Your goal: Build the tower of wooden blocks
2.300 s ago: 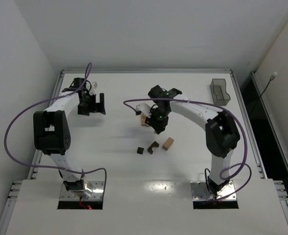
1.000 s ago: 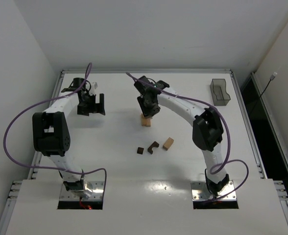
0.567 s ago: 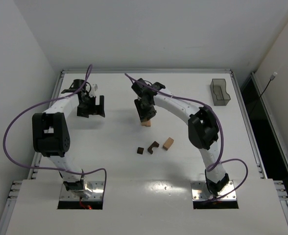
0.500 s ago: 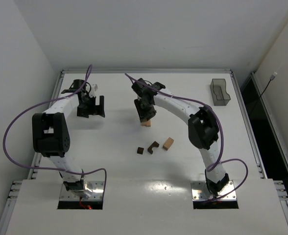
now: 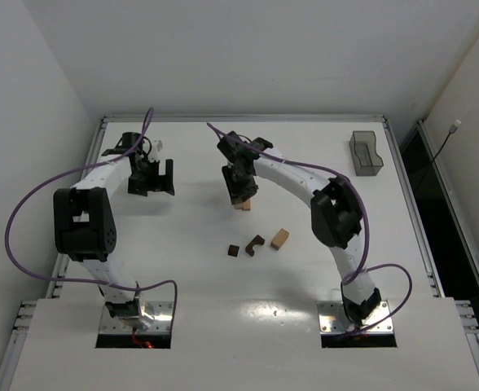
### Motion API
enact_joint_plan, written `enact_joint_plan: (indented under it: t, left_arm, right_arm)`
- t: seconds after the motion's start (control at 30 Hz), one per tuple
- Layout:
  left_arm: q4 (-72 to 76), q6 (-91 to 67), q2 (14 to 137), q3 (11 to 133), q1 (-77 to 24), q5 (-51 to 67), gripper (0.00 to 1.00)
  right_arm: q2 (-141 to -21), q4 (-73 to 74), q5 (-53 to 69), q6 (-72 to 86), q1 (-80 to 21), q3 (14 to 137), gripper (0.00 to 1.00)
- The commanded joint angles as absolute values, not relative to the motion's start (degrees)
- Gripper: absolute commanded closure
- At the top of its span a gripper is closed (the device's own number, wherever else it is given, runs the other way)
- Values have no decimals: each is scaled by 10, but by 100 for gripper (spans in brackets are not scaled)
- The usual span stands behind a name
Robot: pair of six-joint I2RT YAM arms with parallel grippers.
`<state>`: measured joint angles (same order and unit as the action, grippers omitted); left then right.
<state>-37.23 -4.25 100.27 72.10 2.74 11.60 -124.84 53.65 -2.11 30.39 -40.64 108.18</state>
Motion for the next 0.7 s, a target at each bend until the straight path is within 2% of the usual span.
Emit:
enact_joint_plan:
  t: [0.0, 0.67]
  left_arm:
    - [-367, -36, 984, 718, 36, 116, 0]
    - [-367, -36, 996, 718, 36, 121, 0]
  right_arm:
    - [-1266, 537, -30, 331, -405, 1110, 100]
    - [-1276, 523, -3, 349, -372, 1097, 100]
